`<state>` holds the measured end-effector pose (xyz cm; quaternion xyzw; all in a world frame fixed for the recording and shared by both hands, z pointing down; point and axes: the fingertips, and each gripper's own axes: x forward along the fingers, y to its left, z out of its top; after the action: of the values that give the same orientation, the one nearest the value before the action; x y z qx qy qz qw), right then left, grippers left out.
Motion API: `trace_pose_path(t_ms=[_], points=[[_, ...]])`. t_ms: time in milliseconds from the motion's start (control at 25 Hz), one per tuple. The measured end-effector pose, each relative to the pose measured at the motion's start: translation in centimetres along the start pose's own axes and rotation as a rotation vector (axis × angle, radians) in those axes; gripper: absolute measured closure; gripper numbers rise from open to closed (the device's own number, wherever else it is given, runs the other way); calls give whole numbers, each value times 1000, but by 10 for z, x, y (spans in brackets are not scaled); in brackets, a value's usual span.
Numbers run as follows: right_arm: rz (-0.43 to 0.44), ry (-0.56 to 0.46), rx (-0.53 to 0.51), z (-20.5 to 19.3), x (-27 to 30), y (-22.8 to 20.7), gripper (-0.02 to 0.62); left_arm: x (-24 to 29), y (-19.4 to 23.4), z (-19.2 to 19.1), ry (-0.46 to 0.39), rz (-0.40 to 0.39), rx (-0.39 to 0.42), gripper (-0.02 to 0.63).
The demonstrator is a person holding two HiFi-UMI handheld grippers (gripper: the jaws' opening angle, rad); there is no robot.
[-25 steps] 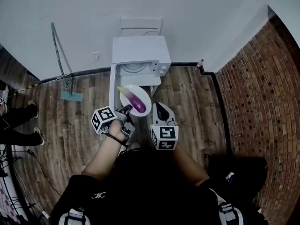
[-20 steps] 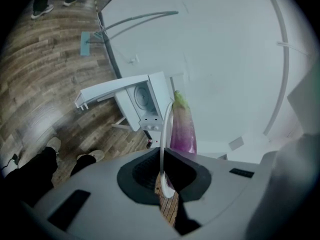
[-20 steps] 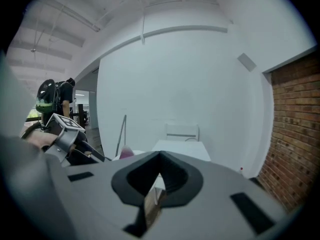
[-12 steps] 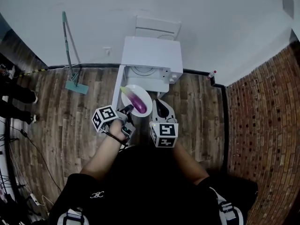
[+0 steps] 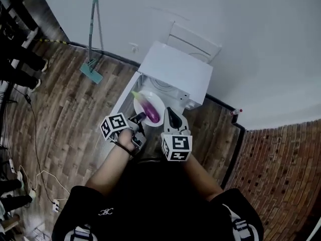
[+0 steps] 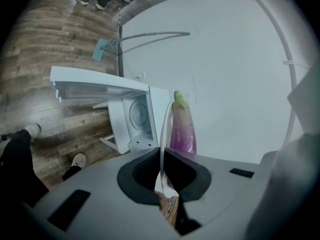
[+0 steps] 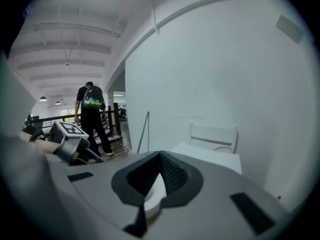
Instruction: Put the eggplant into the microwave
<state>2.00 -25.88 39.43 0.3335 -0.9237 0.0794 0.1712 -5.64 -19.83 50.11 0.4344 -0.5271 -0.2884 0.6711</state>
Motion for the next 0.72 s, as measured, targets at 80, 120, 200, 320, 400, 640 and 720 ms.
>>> trace_pose_path(t_ms=[80,120,200,320,400,640,720], points=[[57,30,-38,-8,8,-14,589,14,-2,1,-66,-11,-23,591],[84,41,-45,-12,9,-21,589,19,-2,0,-97,-19,-30,591],[136,61,-55,-20,10,-33,589,27,1,-6,-148,-32,-43,591],[205,112,-97,-39,18,-47,589,42,13,-15,-205,-40,-83,591],[241,148,-115,-54,26,-52,589,52,26,-20,-223,-35,-104,591],[323,199,-190,-104,60,-45,589,84,78,-6,-249,-7,-107,591],[353,206,-215,-121,69,-40,590,96,95,4,-262,-6,-102,591]])
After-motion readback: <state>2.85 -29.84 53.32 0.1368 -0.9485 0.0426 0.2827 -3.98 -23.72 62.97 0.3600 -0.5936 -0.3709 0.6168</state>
